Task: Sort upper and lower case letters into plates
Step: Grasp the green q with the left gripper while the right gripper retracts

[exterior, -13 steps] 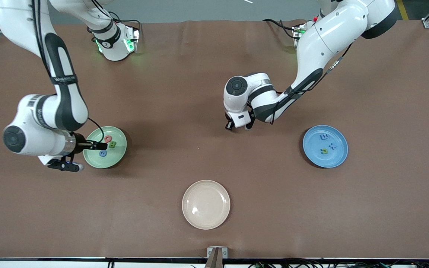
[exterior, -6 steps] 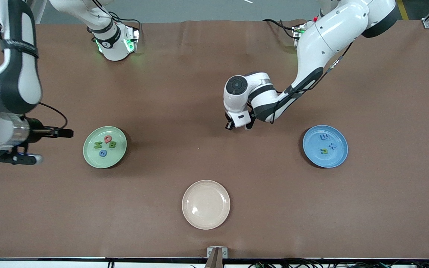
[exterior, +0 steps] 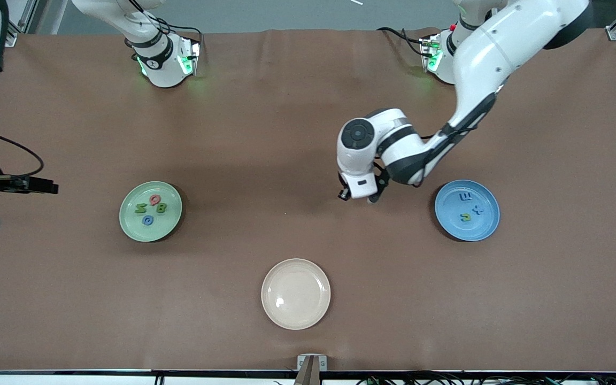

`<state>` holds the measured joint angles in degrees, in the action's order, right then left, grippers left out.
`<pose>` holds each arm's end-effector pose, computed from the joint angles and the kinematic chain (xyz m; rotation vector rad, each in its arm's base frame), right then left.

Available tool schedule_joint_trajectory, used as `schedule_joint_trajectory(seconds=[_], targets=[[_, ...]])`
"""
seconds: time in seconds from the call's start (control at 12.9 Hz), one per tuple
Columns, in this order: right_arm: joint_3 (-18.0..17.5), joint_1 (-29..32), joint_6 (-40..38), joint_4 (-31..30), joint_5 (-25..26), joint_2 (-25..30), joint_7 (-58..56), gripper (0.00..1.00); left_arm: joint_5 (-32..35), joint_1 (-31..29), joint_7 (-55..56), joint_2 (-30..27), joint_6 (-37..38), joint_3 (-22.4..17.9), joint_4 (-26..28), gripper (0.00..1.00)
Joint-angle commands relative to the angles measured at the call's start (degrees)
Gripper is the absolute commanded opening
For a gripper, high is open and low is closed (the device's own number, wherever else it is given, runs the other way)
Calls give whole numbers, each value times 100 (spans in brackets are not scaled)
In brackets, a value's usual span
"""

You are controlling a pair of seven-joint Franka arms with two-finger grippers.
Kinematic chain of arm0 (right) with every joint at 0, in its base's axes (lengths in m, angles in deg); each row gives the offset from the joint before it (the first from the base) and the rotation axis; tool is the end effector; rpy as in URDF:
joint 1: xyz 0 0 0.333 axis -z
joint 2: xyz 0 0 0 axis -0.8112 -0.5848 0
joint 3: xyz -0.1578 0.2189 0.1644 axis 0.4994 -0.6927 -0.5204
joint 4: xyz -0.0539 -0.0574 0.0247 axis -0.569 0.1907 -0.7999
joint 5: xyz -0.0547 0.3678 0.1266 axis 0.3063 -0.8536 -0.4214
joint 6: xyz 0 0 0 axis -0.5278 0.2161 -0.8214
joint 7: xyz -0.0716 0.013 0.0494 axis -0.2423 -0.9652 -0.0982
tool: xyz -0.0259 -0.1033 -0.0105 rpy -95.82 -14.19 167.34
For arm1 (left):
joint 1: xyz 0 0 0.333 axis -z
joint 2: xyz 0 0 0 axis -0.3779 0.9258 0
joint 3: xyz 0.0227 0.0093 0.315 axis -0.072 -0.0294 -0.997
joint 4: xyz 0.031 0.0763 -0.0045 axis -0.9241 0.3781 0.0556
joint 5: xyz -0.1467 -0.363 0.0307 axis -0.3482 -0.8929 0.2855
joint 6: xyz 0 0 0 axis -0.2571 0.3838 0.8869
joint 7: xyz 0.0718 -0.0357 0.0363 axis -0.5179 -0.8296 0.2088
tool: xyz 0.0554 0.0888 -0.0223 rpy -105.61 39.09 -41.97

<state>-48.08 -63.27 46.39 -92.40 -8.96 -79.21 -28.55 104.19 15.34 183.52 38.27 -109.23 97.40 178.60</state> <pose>0.6315 -0.0872 0.5197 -3.1117 0.0941 0.3286 0.5100 -0.3903 0.2531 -2.7014 -1.4678 0.0095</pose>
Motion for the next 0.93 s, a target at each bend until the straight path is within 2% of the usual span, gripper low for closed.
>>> schedule_joint_trajectory(seconds=[0.0, 0.08, 0.23, 0.46, 0.62, 0.85], targets=[[-77, 168, -105, 409, 11, -44, -78, 100, -111, -1610, -1170, -125, 589, 1086, 126, 16], [-77, 159, -114, 462, -6, -26, -78, 100, -111, -2087, -1618, -116, 808, 1351, 187, 16], [-112, 19, -105, 480, 64, -78, -8, 100, -102, -2800, -2515, -125, 1099, 1590, 319, 16], [-121, -34, -149, 454, -7, 0, -8, 100, 29, -3540, -3938, -116, 1100, 1644, 530, 16], [-112, -43, -464, 471, 11, 9, -17, 100, 300, -3943, -4722, -63, 1048, 1635, 662, 16], [-121, -78, -509, 454, -33, 114, -8, 100, 565, -4296, -5471, -2, 698, 1521, 943, 16]])
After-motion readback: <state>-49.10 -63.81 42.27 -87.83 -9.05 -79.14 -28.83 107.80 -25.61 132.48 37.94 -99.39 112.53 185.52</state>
